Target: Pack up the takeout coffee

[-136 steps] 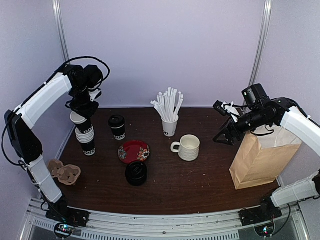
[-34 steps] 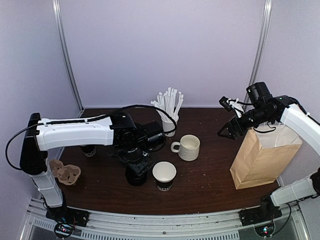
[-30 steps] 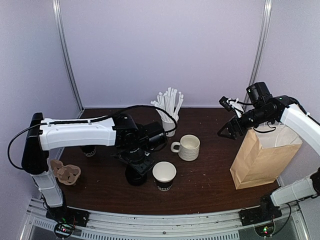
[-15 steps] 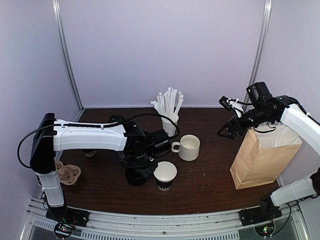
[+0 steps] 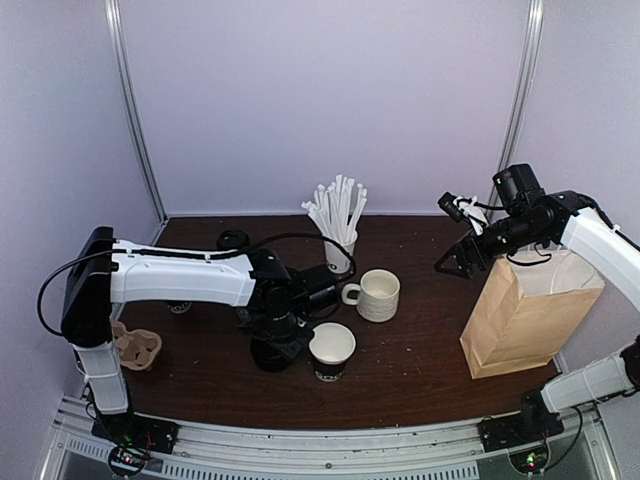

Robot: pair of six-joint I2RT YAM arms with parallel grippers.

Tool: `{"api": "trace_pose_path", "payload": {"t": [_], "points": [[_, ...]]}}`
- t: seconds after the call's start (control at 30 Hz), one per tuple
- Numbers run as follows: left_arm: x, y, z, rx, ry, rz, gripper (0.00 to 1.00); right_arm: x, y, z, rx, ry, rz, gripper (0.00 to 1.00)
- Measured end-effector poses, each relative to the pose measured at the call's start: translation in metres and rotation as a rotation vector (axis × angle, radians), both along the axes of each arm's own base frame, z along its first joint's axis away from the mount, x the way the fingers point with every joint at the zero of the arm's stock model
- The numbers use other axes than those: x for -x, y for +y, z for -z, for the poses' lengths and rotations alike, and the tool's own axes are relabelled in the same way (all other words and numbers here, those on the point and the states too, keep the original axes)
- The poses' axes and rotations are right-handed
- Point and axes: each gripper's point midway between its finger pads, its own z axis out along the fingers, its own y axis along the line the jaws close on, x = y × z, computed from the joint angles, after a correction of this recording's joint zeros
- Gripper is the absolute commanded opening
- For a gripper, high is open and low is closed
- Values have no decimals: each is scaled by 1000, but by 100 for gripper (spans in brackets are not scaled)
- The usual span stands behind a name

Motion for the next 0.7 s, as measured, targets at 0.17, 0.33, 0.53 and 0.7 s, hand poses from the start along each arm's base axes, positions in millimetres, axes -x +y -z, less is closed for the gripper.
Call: {"api": "trace_pose_path", "payload": {"t": [0.17, 0.33, 0.53, 0.7], "points": [[0, 1, 4, 1, 2, -3, 33, 0, 0, 0, 0, 0, 0, 82], [2, 0, 9, -2, 18, -2, 28, 0, 0, 0, -1, -1, 0, 82], [3, 0, 12, -5, 28, 4, 19, 0, 0, 0, -1, -1, 0, 82], [4, 0, 12, -3, 33, 6, 16, 0, 0, 0, -1, -1, 0, 82]]}}
